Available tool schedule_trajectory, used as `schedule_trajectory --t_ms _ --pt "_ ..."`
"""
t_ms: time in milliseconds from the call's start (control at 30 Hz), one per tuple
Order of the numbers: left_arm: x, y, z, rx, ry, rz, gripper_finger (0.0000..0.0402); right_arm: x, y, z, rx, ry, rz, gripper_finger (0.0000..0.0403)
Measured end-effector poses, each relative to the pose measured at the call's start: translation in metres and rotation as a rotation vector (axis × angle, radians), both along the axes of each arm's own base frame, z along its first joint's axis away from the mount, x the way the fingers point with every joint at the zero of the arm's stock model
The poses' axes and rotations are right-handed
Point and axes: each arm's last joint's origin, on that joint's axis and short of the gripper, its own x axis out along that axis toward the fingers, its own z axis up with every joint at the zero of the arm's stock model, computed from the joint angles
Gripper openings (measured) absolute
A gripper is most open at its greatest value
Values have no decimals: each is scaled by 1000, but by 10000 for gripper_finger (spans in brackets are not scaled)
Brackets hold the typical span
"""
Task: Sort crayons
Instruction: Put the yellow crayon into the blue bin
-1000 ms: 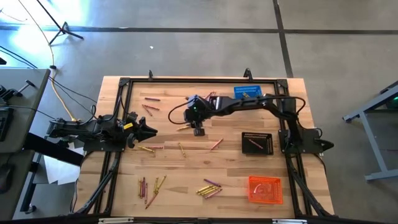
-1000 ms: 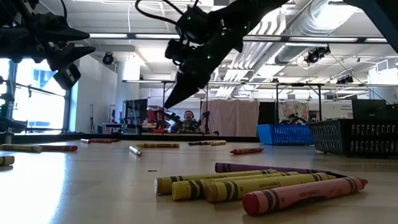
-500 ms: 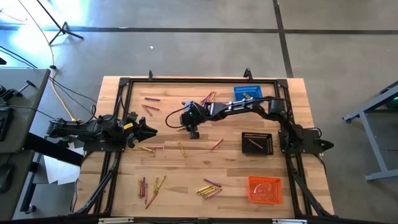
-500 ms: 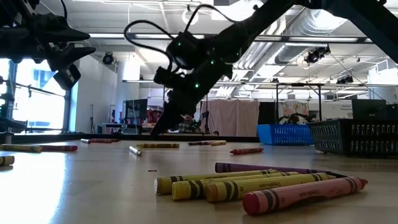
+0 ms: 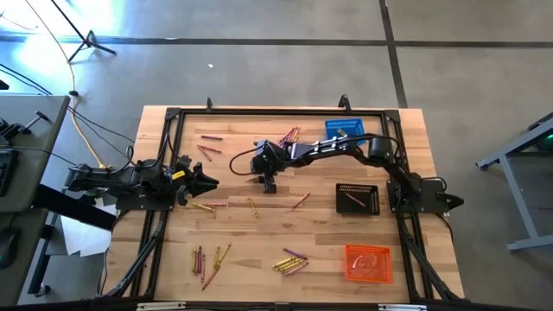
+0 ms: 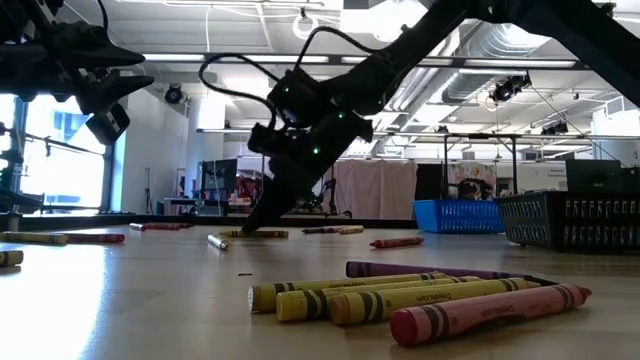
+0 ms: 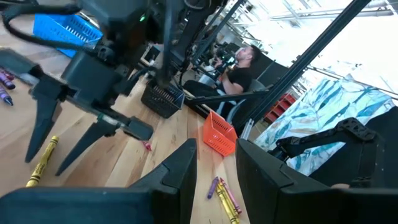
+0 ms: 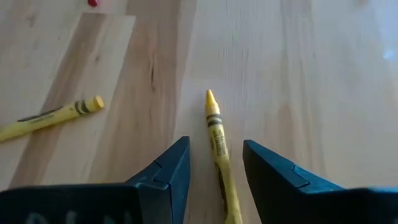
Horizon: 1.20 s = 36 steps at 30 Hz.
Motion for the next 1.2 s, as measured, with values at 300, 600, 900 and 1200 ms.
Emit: schedule_trajectory --t_ms 300,600,900,1200 --pt "0 0 0 0 0 0 99 3 -1 -13 50 12 -47 132" --pt "0 0 0 0 0 0 99 3 -2 -14 99 7 -80 61" --pt "0 0 0 0 0 0 99 7 -1 -9 133 9 -50 10" --pt "0 0 0 0 0 0 99 26 -2 40 146 55 -43 18"
